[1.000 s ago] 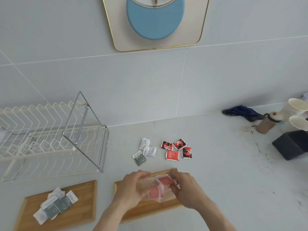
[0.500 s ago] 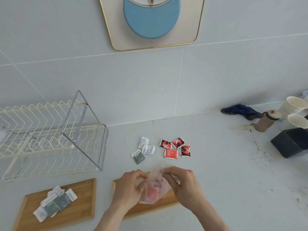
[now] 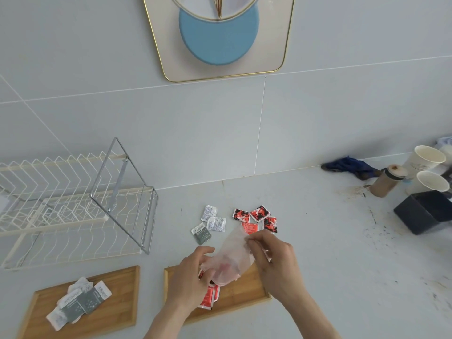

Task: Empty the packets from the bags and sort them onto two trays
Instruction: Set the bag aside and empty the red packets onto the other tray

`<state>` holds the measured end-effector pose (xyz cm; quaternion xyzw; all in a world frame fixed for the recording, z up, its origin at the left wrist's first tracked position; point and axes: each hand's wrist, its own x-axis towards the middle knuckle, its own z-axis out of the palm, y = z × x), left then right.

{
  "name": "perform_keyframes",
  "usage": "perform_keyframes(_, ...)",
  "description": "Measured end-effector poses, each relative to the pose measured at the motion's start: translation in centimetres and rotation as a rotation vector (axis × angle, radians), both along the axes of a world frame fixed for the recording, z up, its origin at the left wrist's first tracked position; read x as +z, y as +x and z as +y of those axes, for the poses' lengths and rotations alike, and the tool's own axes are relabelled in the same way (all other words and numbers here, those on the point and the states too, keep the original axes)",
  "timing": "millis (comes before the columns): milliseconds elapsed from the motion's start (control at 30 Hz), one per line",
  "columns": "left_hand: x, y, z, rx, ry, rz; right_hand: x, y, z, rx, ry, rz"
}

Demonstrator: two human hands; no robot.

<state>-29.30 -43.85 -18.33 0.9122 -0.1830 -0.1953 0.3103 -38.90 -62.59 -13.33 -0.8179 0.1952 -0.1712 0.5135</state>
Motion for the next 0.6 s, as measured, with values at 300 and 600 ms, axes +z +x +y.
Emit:
perform_keyframes(300, 0.2, -0.2, -0.9, 0.02, -0.052, -0.01, 2.0, -0.8, -1.1, -0.052, -0.126, -0.06)
perform_keyframes(600, 0.8, -0.6, -1.7, 0.078, -0.128, 0.054, 3.3, -1.0, -1.8, -0.116, -0.199, -0.116)
